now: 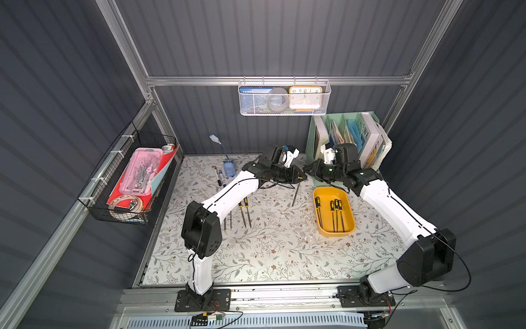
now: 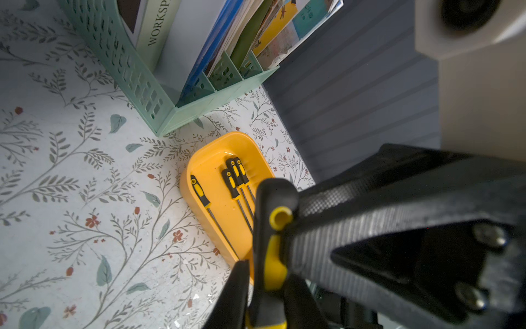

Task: Take the file tool out of the storage box
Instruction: Pick up the file tool from the storage box, then place the file tool at the center of the board.

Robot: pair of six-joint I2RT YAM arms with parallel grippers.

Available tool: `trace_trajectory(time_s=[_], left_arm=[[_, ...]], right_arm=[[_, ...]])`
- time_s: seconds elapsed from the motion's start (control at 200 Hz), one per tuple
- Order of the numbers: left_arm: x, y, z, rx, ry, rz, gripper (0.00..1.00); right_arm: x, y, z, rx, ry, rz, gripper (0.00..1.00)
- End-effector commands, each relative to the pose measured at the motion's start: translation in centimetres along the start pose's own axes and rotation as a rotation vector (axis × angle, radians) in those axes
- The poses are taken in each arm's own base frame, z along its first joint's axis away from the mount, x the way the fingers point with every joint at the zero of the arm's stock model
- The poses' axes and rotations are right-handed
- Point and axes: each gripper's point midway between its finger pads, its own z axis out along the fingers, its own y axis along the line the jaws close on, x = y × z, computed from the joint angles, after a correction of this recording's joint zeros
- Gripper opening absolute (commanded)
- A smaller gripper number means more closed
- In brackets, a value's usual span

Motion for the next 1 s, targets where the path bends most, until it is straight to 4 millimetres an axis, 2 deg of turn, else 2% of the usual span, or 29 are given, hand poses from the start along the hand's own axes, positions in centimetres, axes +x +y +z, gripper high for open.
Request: trace_trajectory(time_s=[0.0, 0.08, 0.14, 0.26, 0.34, 0.415, 0.525, 0.715, 0.735, 0.805, 0.83, 0.84, 0.855, 0.996], left_arm=[[-0.1, 0.3, 0.4, -0.009, -0.003, 0.009, 0.12], [-0.1, 0.5, 0.3, -0.022, -0.005, 0.006, 0.00], [0.0, 0.9, 0.3, -0.043, -0.008, -0.004, 0.00], [0.8, 3.0, 0.2, -0.148, -0.011, -0.060, 0.00], [1.8, 5.7, 0.0, -0.265, -0.016, -0.134, 0.00], [3.3, 9.1, -0.2, -0.407, -0.019, -0.207, 0.00], [6.7, 13.2, -0.6, -0.564, 0.008, -0.294, 0.00], [10.5, 18.3, -1.7, -0.722, 0.028, -0.400, 0.00], [11.0, 18.8, -1.7, -0.734, 0.034, -0.409, 0.00], [12.1, 20.2, -2.0, -0.774, 0.043, -0.425, 0.00], [11.9, 20.5, -2.3, -0.783, 0.030, -0.427, 0.00], [13.0, 21.0, -2.4, -0.797, 0.048, -0.436, 0.00], [13.5, 21.4, -2.5, -0.805, 0.050, -0.443, 0.00], [14.6, 23.6, -3.2, -0.793, 0.027, -0.487, 0.00]], right_arm=[[0.3, 1.0, -0.1, -0.043, 0.007, -0.038, 0.00], [0.8, 0.7, 0.2, -0.038, 0.023, -0.044, 0.00], [1.0, 0.2, 0.4, -0.025, 0.027, -0.043, 0.00], [0.9, -0.5, 0.2, 0.008, -0.001, -0.045, 0.23], [0.5, -1.4, -0.3, 0.057, -0.031, -0.047, 0.49], [0.3, -2.4, -0.7, 0.100, -0.045, -0.051, 0.54], [0.2, -4.1, -1.7, 0.163, -0.061, -0.039, 0.66], [1.2, -6.2, -2.3, 0.205, -0.041, -0.027, 0.69], [1.9, -6.7, -2.3, 0.221, -0.016, -0.021, 0.69], [2.4, -7.0, -2.1, 0.224, 0.006, -0.006, 0.69], [2.6, -6.9, -2.0, 0.217, 0.015, -0.004, 0.69], [2.7, -6.9, -2.0, 0.213, 0.018, -0.002, 0.70], [2.7, -6.8, -2.0, 0.210, 0.022, -0.002, 0.70], [3.6, -7.5, -1.9, 0.226, 0.050, 0.008, 0.69]])
